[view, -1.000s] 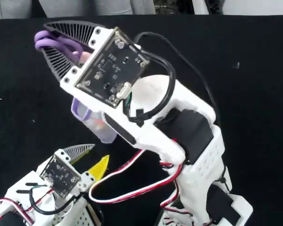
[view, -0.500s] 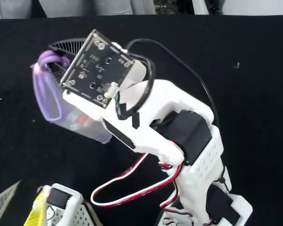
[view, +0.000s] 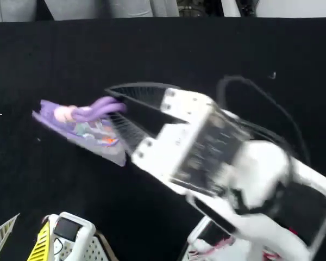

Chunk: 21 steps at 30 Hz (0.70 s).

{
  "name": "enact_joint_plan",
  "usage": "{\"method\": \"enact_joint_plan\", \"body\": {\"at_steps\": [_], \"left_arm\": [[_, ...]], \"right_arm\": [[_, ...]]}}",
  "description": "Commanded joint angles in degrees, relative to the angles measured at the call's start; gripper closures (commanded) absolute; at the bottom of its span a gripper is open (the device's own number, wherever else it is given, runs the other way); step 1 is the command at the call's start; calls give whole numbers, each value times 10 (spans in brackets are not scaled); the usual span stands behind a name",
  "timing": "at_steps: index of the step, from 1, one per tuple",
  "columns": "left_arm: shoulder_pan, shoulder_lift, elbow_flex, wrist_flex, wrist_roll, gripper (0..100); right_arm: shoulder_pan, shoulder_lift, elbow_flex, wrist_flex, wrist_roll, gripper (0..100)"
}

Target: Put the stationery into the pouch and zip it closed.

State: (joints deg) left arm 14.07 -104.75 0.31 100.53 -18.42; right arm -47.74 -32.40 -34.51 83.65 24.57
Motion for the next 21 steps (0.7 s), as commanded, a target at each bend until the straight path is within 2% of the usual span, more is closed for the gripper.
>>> {"method": "enact_joint_plan", "body": {"at_steps": [1, 4, 11, 15, 21], "left_arm": [[-4, 4, 4, 3, -6, 852], [-6, 6, 29, 3, -16, 852], [-8, 4, 203, 3, -141, 852], [-53, 5, 251, 3, -191, 851], [-69, 9, 263, 3, -203, 852]], "right_arm": [[40, -36, 0, 15, -1, 987], [48, -36, 22, 7, -1, 987], [74, -31, 117, -85, -2, 987], [82, -31, 148, -119, -2, 987], [81, -30, 185, -177, -2, 987]]}}
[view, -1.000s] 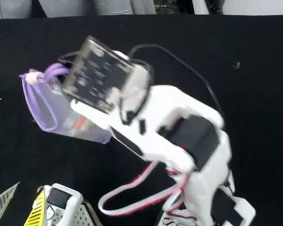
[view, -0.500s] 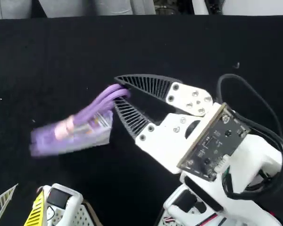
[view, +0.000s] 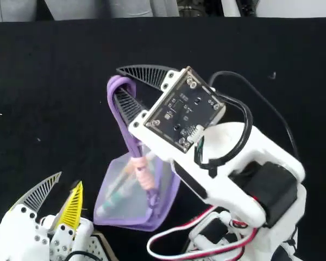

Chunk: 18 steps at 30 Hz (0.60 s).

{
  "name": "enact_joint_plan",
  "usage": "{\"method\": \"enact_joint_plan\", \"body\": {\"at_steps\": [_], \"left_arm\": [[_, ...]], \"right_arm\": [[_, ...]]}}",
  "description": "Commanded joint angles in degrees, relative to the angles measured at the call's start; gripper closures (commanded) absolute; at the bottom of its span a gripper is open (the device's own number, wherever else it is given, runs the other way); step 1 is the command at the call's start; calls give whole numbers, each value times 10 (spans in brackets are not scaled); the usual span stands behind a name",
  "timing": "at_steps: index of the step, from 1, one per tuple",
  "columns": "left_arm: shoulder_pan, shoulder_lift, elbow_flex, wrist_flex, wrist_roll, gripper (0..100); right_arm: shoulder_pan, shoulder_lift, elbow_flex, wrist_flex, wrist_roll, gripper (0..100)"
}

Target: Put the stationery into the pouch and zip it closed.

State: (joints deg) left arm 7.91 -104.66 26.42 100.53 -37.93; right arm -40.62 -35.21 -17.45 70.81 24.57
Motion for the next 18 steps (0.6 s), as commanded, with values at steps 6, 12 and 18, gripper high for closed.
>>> {"method": "enact_joint_plan", "body": {"at_steps": [6, 12, 18], "left_arm": [[-6, 4, -38, 3, 69, 851], [29, 10, -98, 4, 134, 848], [139, 10, -1, 4, 215, 848]], "right_arm": [[7, -1, 65, -119, -2, 987], [6, -1, 118, -202, -2, 987], [6, 36, 115, -229, -1, 987]]}}
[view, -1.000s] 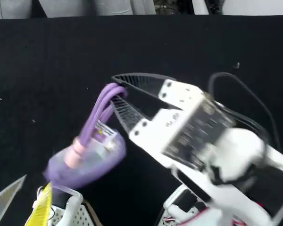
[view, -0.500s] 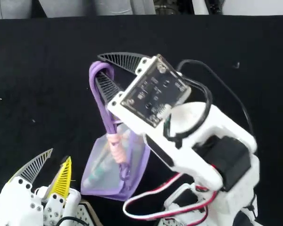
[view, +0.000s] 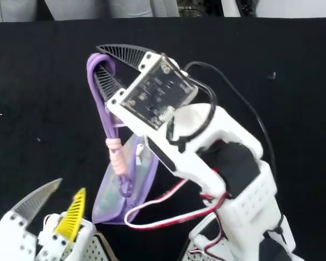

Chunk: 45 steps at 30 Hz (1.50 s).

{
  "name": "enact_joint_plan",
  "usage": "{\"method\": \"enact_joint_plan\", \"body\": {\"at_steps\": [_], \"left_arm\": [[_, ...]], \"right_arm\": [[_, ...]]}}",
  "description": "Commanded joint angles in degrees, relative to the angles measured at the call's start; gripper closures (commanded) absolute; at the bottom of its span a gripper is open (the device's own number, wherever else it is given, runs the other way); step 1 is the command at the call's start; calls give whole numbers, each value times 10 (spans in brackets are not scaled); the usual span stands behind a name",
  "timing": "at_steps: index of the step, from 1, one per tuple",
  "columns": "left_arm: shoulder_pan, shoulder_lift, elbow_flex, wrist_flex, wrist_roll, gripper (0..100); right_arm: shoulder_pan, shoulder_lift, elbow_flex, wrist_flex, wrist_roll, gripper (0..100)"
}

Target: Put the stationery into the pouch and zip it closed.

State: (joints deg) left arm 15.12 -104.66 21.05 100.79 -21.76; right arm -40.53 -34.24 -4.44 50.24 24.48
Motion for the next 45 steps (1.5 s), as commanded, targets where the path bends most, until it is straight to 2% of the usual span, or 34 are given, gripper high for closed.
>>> {"method": "enact_joint_plan", "body": {"at_steps": [1, 7, 14, 17, 20, 27, 34, 39, 42, 45], "left_arm": [[90, 10, 65, 2, 66, 848], [211, 9, 77, 1, 109, 848], [284, 5, 65, 1, 111, 851], [333, 4, 48, 1, 144, 850], [349, 4, 34, 1, 156, 848], [348, 4, 34, 1, 157, 848], [341, 4, 108, 0, 152, 847], [233, 4, 88, 0, 149, 847], [172, 4, 97, -1, 111, 847], [145, 4, 131, -1, 84, 847]], "right_arm": [[5, 38, -23, -20, 0, 987], [6, 76, -54, -19, 0, 987], [10, 89, -63, -22, 3, 987], [10, 95, -63, -23, 4, 987], [11, 102, -67, -26, 4, 987], [25, 140, -106, -23, 1, 987], [22, 145, -109, -23, 0, 987], [23, 145, -109, -23, 0, 987], [22, 145, -109, -24, 0, 987], [22, 147, -109, -25, 0, 987]]}}
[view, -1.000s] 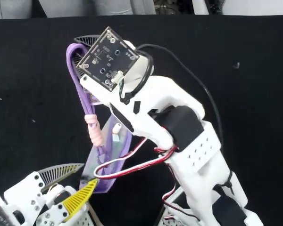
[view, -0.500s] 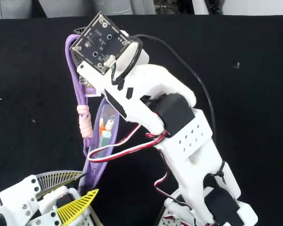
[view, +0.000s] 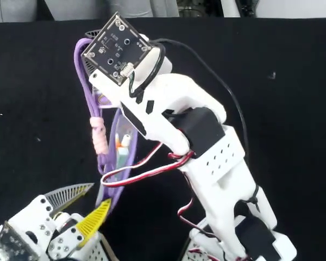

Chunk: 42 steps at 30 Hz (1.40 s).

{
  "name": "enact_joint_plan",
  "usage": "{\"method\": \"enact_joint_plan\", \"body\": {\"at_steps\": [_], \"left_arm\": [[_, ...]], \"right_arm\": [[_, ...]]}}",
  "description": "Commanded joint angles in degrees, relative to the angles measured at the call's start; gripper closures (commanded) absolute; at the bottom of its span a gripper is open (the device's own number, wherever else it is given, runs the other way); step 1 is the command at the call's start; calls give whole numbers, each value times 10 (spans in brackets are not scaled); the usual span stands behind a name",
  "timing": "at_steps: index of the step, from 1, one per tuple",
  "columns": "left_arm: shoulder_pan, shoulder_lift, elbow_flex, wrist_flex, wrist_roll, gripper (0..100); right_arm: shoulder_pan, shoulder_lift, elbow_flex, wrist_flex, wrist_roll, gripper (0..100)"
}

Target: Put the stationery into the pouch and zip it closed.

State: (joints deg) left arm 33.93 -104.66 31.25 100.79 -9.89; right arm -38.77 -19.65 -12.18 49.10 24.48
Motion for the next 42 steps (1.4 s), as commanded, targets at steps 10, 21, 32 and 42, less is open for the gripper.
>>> {"method": "enact_joint_plan", "body": {"at_steps": [10, 21, 32, 42], "left_arm": [[-50, 4, 71, -34, -56, 852], [-45, 4, 162, -115, -71, 977], [-49, 4, 161, -113, -127, 971], [-49, 3, 73, -113, -78, 972]], "right_arm": [[4, -2, -38, 10, 0, 987], [5, -3, -73, 70, 0, 987], [88, 0, -68, 95, 0, 987], [277, 14, -22, -13, 0, 987]]}}
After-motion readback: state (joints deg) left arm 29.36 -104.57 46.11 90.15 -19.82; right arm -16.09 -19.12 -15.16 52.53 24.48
